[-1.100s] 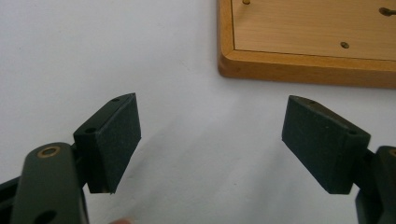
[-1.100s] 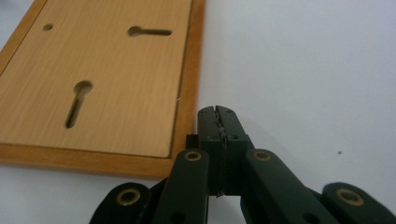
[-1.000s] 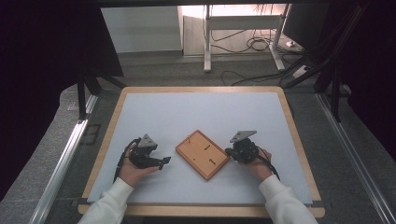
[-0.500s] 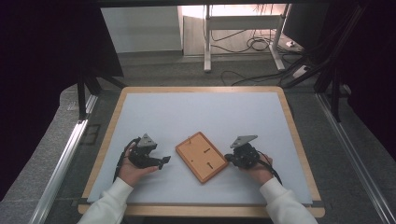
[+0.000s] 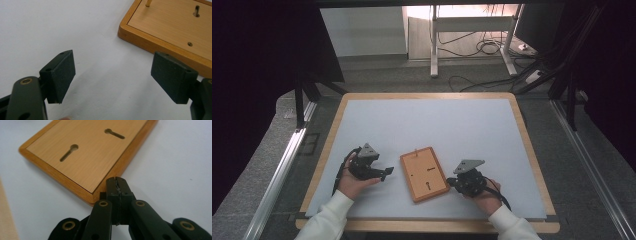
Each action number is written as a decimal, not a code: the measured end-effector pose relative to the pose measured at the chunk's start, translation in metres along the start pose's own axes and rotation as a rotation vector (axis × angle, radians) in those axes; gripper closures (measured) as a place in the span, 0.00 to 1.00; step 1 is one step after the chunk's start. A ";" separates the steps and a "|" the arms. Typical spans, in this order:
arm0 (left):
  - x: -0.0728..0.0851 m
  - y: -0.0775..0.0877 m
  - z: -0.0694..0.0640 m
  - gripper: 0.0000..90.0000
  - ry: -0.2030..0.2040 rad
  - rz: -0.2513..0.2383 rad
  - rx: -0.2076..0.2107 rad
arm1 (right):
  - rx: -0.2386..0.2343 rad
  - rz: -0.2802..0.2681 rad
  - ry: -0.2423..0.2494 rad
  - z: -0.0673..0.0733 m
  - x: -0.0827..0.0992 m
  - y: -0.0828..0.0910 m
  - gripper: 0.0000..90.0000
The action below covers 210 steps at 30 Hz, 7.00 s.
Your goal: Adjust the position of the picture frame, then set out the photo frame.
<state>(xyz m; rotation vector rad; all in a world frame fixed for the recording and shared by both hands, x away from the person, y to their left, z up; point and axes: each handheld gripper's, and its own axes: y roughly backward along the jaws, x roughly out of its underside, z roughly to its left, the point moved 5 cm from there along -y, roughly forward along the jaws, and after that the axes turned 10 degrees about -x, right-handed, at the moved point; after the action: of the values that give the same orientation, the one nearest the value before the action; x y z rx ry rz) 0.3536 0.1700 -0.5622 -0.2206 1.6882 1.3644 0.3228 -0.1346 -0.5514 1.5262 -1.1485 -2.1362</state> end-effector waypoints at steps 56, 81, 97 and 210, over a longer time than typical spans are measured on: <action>-0.001 -0.001 -0.001 0.22 -0.017 -0.008 0.015 | 0.010 -0.104 -0.043 -0.010 0.015 0.025 1.00; -0.006 -0.003 -0.006 0.23 -0.043 -0.031 0.041 | 0.073 -0.145 -0.104 -0.032 0.027 0.035 0.46; -0.037 -0.011 -0.021 0.34 -0.101 -0.102 0.145 | 0.093 -0.121 -0.114 -0.031 0.033 0.034 0.36; -0.082 -0.066 -0.030 0.93 -0.090 0.113 0.392 | 0.163 0.093 0.369 0.072 -0.044 -0.059 0.12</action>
<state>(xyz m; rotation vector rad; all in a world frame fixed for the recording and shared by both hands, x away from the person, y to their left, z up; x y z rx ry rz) 0.4251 0.0886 -0.5478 0.1603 1.8730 1.0760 0.2893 -0.0371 -0.5554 1.8022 -1.2509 -1.6441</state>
